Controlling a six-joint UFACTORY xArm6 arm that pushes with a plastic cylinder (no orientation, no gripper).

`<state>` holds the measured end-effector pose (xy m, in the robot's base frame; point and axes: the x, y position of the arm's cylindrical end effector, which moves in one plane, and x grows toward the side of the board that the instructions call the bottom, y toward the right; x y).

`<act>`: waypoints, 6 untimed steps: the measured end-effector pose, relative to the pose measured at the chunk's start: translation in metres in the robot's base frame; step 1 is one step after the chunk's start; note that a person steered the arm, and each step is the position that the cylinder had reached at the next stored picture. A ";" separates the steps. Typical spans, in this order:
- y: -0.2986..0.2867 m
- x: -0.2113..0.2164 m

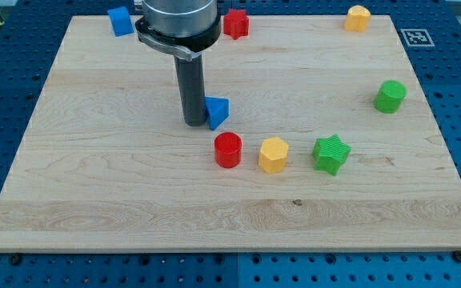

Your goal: Move your arm towards top left

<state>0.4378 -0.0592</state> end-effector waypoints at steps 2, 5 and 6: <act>-0.145 -0.094; -0.225 -0.244; -0.221 -0.247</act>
